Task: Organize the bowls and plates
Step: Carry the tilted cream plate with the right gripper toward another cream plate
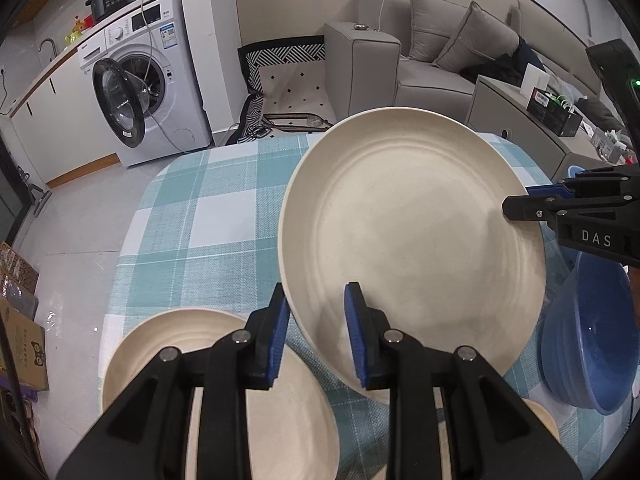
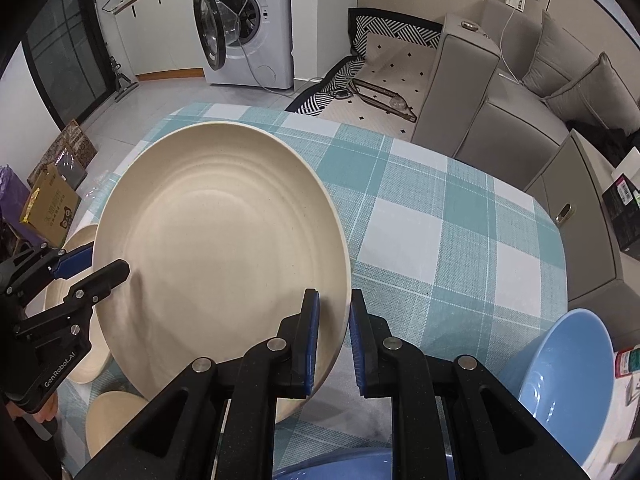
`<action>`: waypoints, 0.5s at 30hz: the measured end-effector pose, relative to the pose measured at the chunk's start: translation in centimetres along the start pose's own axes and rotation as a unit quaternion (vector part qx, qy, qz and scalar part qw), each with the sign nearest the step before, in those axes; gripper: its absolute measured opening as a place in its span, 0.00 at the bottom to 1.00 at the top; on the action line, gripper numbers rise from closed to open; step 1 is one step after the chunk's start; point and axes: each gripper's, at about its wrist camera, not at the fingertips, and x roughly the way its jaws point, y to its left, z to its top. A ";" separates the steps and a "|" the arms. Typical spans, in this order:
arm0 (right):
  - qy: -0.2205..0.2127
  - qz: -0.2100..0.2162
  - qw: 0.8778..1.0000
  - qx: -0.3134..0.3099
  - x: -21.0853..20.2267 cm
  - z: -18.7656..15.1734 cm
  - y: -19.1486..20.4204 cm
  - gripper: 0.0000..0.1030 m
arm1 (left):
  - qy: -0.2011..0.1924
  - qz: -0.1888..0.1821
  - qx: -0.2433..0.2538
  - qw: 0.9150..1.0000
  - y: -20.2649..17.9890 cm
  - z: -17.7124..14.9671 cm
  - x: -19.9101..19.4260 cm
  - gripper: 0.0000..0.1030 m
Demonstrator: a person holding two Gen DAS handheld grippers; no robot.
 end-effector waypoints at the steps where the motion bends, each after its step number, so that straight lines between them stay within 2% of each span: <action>1: -0.003 0.001 1.000 -0.001 -0.3 0.0 0.2 0.15 | -0.003 0.000 -0.002 1.000 0.2 0.0 -0.3 0.25; 15: -0.032 0.011 0.999 -0.020 -3.7 -0.5 3.5 0.15 | -0.025 0.005 -0.025 0.999 2.4 -1.9 -4.0 0.25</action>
